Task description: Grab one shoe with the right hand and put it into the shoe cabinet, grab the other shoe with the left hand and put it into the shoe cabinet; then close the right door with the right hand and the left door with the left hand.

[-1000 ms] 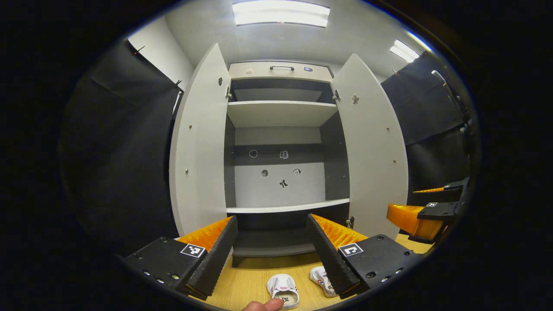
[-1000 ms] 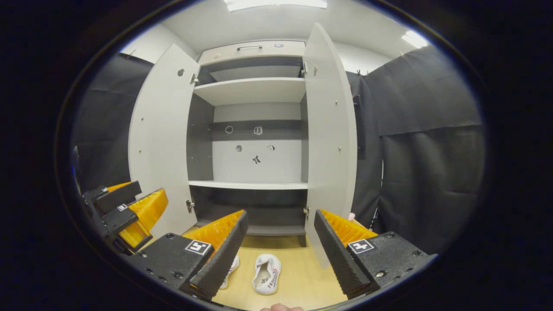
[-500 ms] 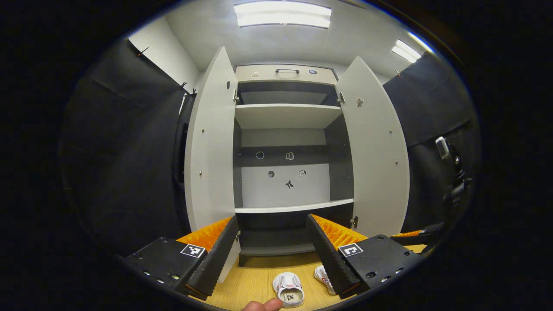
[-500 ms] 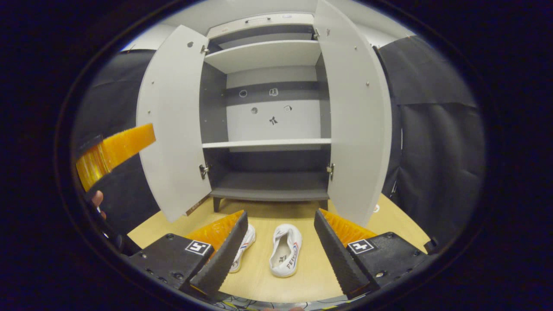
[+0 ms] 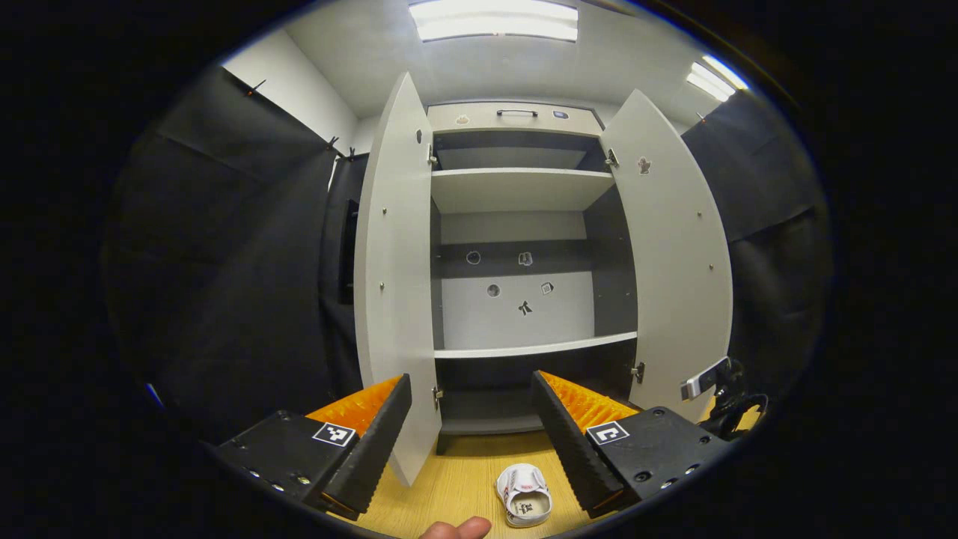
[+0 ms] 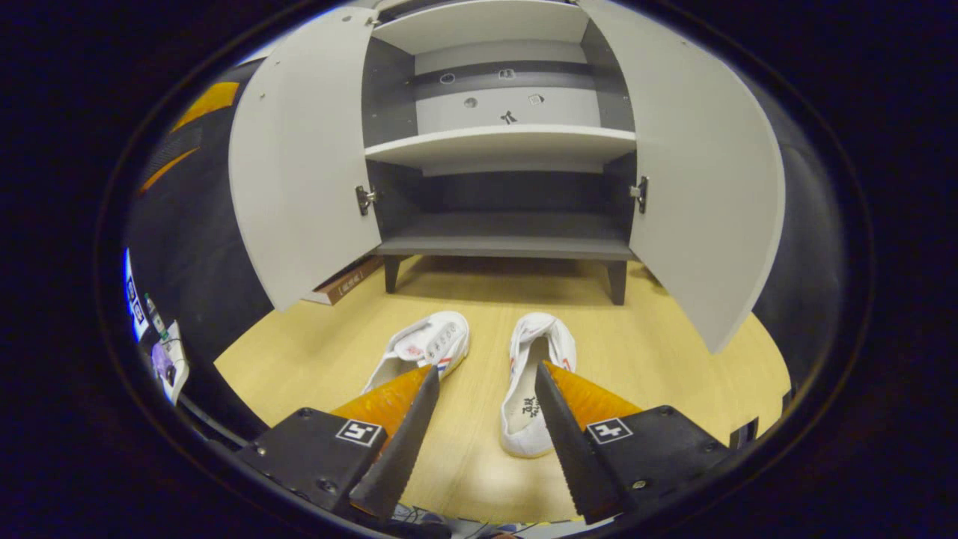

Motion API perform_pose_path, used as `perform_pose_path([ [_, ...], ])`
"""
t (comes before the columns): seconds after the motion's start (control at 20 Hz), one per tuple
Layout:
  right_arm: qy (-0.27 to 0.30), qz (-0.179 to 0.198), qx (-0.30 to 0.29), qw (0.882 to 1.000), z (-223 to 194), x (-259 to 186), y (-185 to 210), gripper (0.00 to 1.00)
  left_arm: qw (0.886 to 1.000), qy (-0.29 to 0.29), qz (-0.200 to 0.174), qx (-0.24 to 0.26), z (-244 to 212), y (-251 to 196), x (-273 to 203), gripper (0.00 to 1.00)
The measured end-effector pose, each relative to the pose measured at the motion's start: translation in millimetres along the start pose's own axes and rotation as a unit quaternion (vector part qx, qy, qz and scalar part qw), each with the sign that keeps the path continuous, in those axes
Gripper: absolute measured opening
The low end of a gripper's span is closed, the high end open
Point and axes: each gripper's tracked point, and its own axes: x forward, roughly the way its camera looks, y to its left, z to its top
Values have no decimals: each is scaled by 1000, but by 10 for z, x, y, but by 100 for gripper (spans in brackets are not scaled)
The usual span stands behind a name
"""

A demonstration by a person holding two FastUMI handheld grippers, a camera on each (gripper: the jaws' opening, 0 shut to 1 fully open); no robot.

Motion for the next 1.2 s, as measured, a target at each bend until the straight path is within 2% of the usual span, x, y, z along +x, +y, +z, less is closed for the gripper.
perform_pose_path([
  [0.1,24,-8,-3,1000,-140,178,-65,76,1000,5,1,-6,-42,24,14,96],
  [0.35,55,-28,8,998,-328,557,-240,69,1000,18,8,-6,-155,119,59,96],
  [0.4,56,-32,8,998,-335,628,-266,65,1000,19,10,-7,-162,134,61,96],
  [0.45,58,-34,7,998,-340,697,-290,55,1000,21,12,-6,-178,161,80,96],
  [0.5,61,-38,6,997,-352,769,-308,49,1000,23,16,-6,-195,185,81,96],
  [0.55,62,-41,7,997,-339,849,-321,36,1000,25,17,-6,-206,201,87,96],
  [0.6,64,-42,9,997,-340,930,-329,39,999,26,18,-7,-213,214,88,96],
  [0.65,65,-39,10,997,-319,1001,-323,38,999,27,19,-6,-221,226,91,96],
  [0.7,65,-39,8,997,-298,1081,-335,29,999,30,20,-5,-230,235,95,96],
  [0.75,62,-42,6,997,-262,1148,-347,36,999,34,21,-4,-258,246,105,96],
  [0.85,56,-44,-3,997,-210,1284,-371,35,999,41,21,2,-305,245,113,96],
  [0.95,52,-54,-16,997,-170,1364,-441,31,999,46,20,6,-328,227,113,96],
  [1.05,44,-41,-16,998,-172,1413,-411,27,999,51,19,8,-368,216,124,96],
  [1.2,42,-38,-16,998,-163,1422,-399,10,998,57,14,9,-413,177,126,96],
])
